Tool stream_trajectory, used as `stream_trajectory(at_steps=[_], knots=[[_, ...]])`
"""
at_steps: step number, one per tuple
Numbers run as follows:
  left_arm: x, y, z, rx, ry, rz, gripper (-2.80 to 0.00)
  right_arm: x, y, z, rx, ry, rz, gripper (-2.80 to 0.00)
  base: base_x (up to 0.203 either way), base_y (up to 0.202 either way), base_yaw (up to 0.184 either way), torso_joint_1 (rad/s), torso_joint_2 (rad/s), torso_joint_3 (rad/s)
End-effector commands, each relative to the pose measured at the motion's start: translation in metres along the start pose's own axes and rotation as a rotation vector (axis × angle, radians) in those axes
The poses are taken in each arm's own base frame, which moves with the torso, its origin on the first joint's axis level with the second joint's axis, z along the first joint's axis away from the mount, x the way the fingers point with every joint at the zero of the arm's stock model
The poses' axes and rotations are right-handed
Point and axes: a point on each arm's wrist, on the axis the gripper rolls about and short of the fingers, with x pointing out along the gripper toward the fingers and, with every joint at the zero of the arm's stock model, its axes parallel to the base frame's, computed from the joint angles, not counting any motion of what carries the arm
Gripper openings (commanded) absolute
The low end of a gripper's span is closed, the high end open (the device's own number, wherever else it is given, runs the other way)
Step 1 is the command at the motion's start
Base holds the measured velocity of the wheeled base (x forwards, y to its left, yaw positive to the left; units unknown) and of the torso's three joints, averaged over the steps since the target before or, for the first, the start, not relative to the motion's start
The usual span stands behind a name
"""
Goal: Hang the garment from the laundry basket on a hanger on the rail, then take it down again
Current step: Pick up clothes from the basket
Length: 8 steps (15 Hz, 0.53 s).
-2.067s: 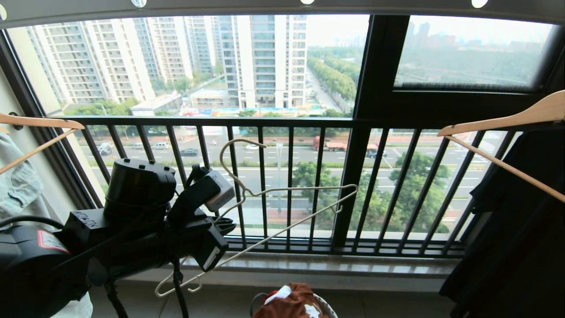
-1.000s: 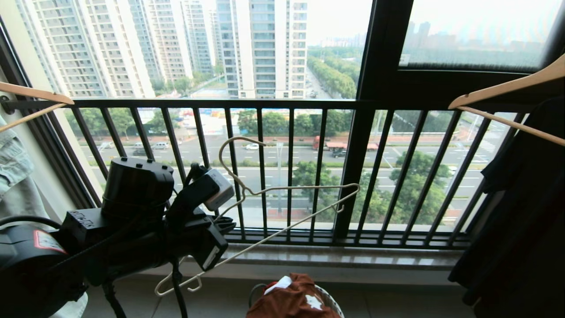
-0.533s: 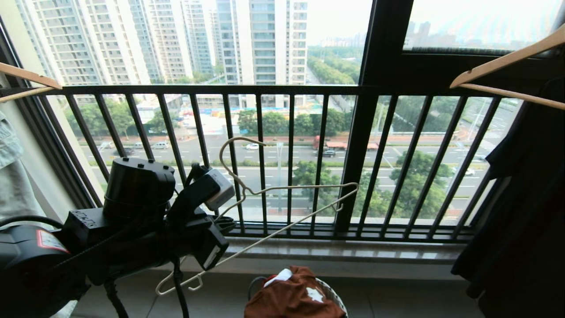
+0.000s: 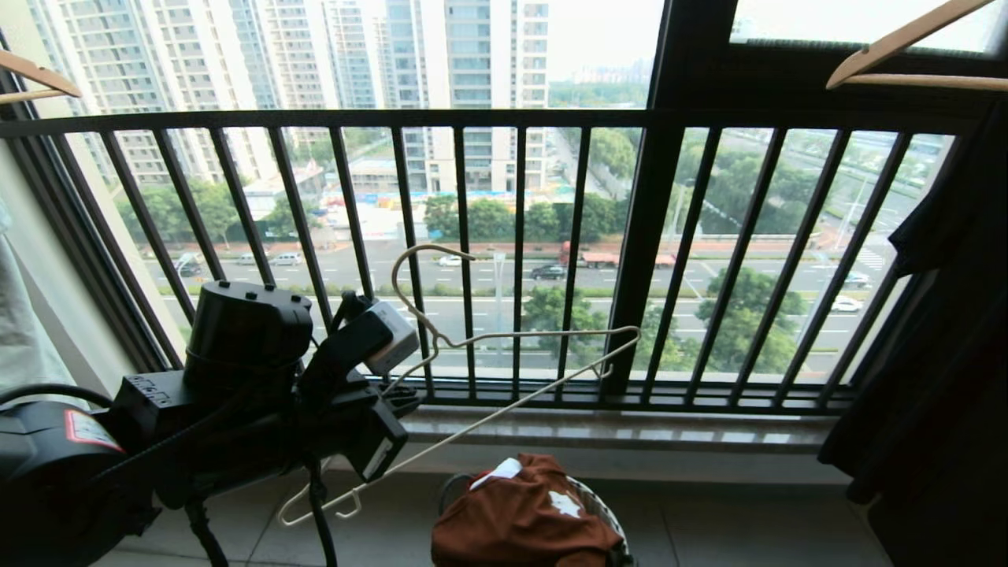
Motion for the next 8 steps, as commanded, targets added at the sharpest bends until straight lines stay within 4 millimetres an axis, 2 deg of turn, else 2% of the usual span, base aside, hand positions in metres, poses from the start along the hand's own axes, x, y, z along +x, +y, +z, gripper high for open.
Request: stream_trajectory(at_steps=[1, 8], knots=[[-0.0001, 0.0001, 0.0002, 0.002, -0.002, 0.001, -2.80, 0.0001, 0.0000, 0.0000, -0.001, 0.001, 0.002, -2.80, 0.000, 0.000, 0.000, -0.206, 0.51, 0.312], [0.0007, -0.0003, -0.0006, 0.002, 0.002, -0.001, -2.80, 0.0001, 0.0000, -0.0001, 0.001, 0.003, 0.002, -2.80, 0.000, 0.000, 0.000, -0.176, 0.49, 0.315]])
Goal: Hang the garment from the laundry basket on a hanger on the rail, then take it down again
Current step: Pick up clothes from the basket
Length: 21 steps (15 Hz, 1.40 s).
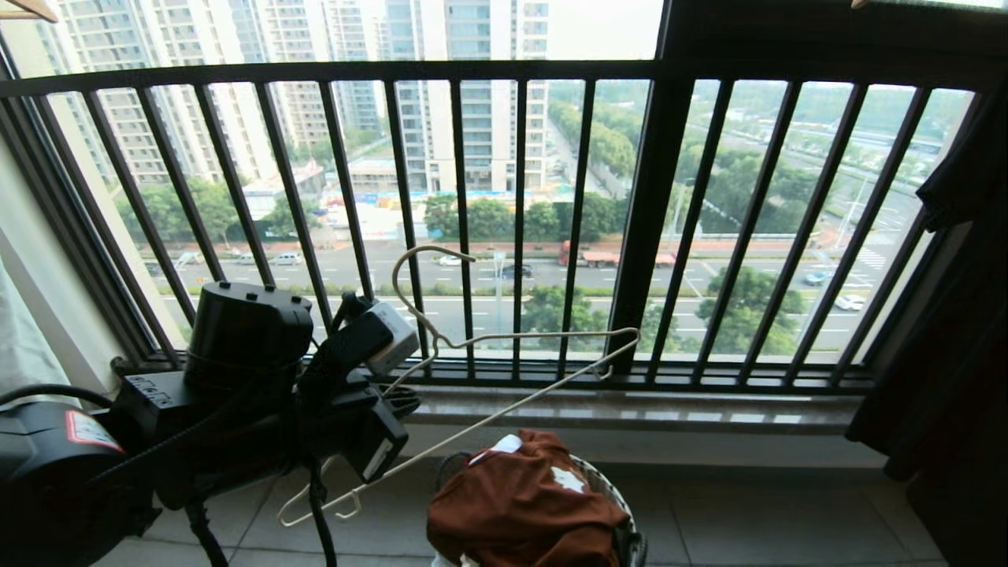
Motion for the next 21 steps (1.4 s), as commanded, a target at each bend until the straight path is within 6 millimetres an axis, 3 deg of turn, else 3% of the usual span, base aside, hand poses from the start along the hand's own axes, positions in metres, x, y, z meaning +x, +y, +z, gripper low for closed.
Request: stream_trajectory(at_steps=[1, 11, 21], knots=[[0.0005, 0.0000, 0.0000, 0.002, -0.001, 0.000, -2.80, 0.0001, 0.0000, 0.0000, -0.001, 0.001, 0.001, -2.80, 0.000, 0.000, 0.000, -0.154, 0.48, 0.328], [0.0001, -0.0004, -0.0009, 0.002, 0.001, 0.000, -2.80, 0.0001, 0.0000, 0.0000, 0.000, 0.001, 0.001, -2.80, 0.000, 0.000, 0.000, -0.092, 0.44, 0.345], [-0.0079, -0.0005, 0.0013, 0.004, -0.025, -0.009, -2.80, 0.0001, 0.0000, 0.0000, 0.000, 0.001, 0.001, -2.80, 0.000, 0.000, 0.000, -0.002, 0.04, 0.033]])
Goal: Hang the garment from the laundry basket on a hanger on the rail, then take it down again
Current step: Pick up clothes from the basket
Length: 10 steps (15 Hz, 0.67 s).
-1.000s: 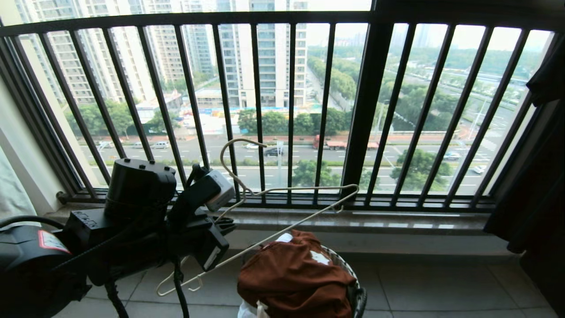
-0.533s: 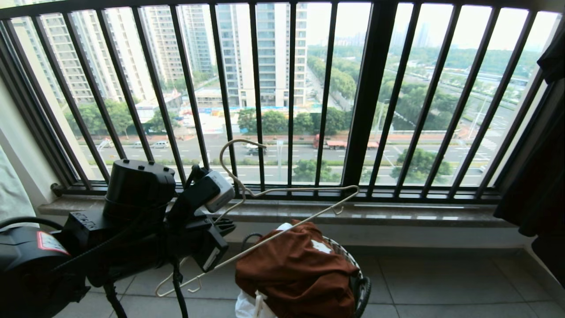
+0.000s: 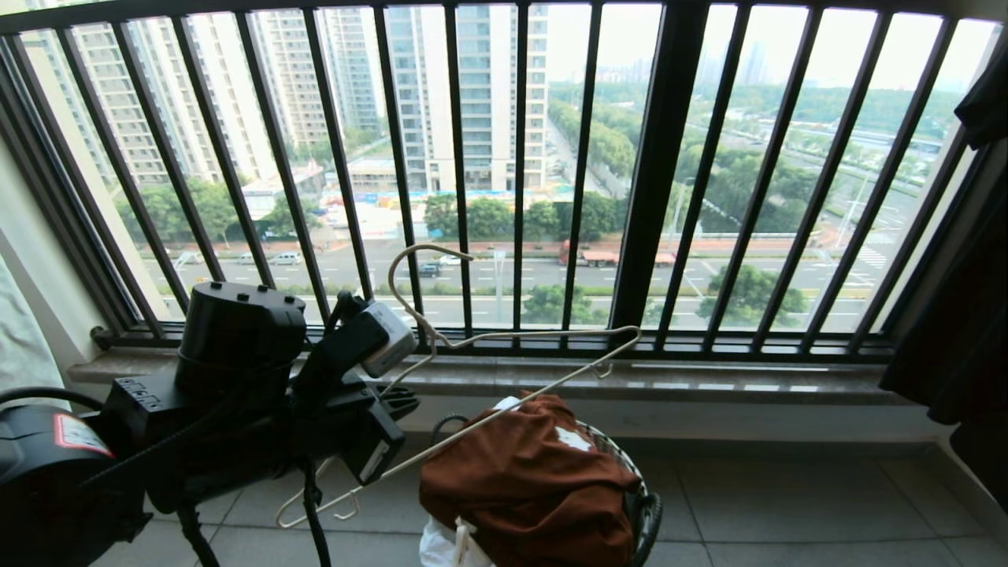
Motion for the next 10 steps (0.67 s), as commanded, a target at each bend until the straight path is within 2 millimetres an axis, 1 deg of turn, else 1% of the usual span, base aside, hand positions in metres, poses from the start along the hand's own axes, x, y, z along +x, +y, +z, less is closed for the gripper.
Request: stream_trajectory(at_steps=[1, 4, 8, 10], knots=[[-0.0062, 0.0002, 0.0023, 0.003, -0.025, -0.009, -2.80, 0.0001, 0.0000, 0.0000, 0.000, 0.001, 0.001, -2.80, 0.000, 0.000, 0.000, 0.000, 0.00, 0.000], [-0.0115, 0.0012, 0.0047, 0.001, -0.042, -0.004, -2.80, 0.0001, 0.0000, 0.0000, 0.000, 0.001, 0.001, -2.80, 0.000, 0.000, 0.000, 0.000, 0.00, 0.000], [-0.0119, -0.0010, 0.0012, -0.008, -0.033, -0.013, -2.80, 0.0001, 0.0000, 0.0000, 0.000, 0.001, 0.001, -2.80, 0.000, 0.000, 0.000, 0.000, 0.00, 0.000], [-0.0132, -0.0022, 0.0029, -0.008, -0.041, -0.015, -2.80, 0.0001, 0.0000, 0.0000, 0.000, 0.001, 0.001, -2.80, 0.000, 0.000, 0.000, -0.001, 0.01, 0.017]])
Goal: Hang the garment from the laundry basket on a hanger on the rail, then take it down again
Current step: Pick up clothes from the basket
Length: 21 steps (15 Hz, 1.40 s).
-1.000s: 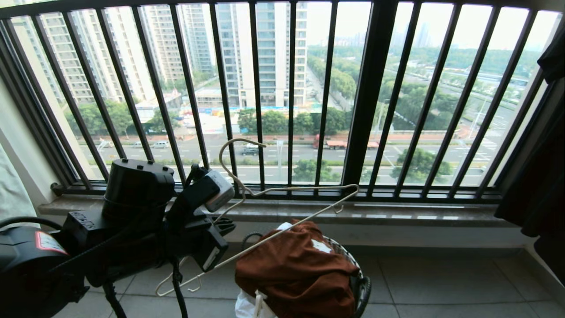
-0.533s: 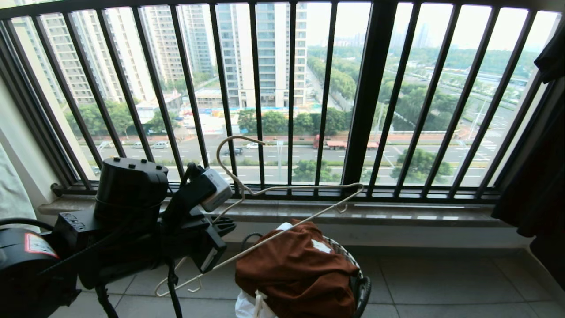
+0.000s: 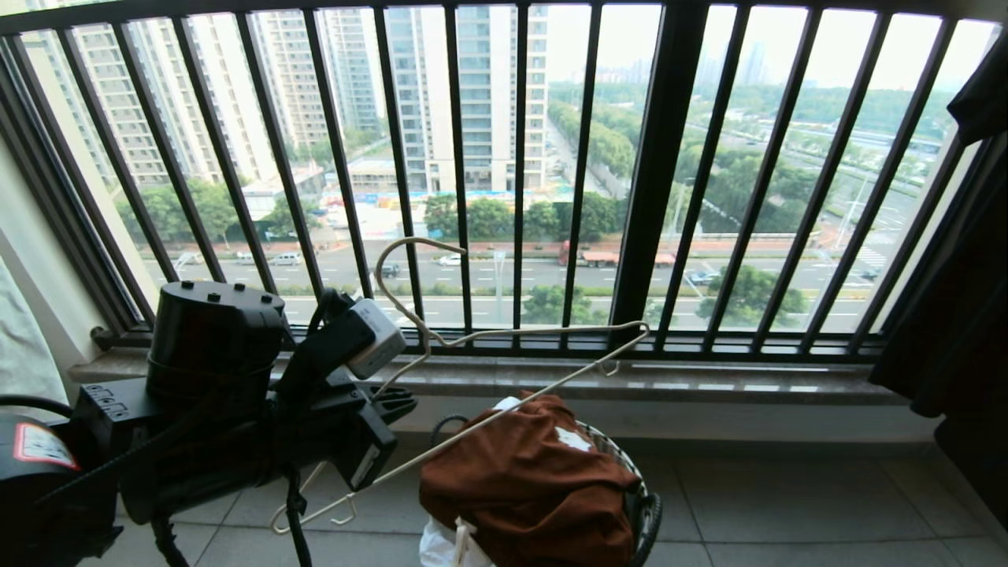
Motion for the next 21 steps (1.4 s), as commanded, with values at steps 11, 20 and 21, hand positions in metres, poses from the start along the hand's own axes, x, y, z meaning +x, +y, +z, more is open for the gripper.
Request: stream_trajectory(at_steps=[11, 20, 21], knots=[[-0.016, 0.000, 0.009, -0.034, -0.058, 0.019, -2.80, 0.000, 0.000, 0.000, 0.000, 0.001, 0.001, -2.80, 0.000, 0.000, 0.000, 0.000, 0.00, 0.000], [-0.019, 0.000, 0.008, -0.031, -0.061, 0.024, -2.80, 0.000, 0.000, 0.000, 0.000, 0.001, 0.001, -2.80, 0.000, 0.000, 0.000, 0.000, 0.00, 0.000], [-0.019, 0.000, 0.008, -0.031, -0.061, 0.020, -2.80, 0.000, 0.000, 0.000, 0.000, 0.002, 0.001, -2.80, 0.000, 0.000, 0.000, 0.000, 0.00, 0.000]])
